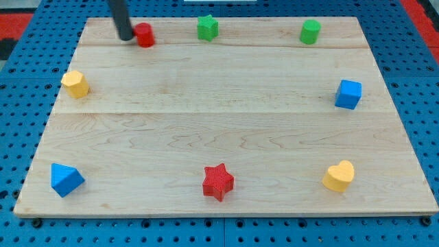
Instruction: Keep green blocks with red circle in a diagonal line
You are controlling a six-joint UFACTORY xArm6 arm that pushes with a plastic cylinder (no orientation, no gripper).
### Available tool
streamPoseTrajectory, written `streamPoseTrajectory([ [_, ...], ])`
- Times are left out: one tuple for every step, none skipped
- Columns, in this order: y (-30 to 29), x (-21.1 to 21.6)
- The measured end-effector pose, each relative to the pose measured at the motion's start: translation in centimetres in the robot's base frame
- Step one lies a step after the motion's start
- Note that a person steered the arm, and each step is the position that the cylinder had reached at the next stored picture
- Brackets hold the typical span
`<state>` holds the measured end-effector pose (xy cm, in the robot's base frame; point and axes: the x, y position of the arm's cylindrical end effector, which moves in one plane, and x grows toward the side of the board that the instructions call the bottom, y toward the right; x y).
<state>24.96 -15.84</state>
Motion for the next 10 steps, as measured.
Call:
streamPoseTrajectory([
  [6.6,0.0],
  [10.9,0.0],
  [16.2,3.0],
  [28.6,3.2],
  [38.8,3.2],
  [43.2,1.4],
  [40.2,-1.4],
  [35.3,-2.6],
  [29.8,-2.9],
  [27.6,-3.0],
])
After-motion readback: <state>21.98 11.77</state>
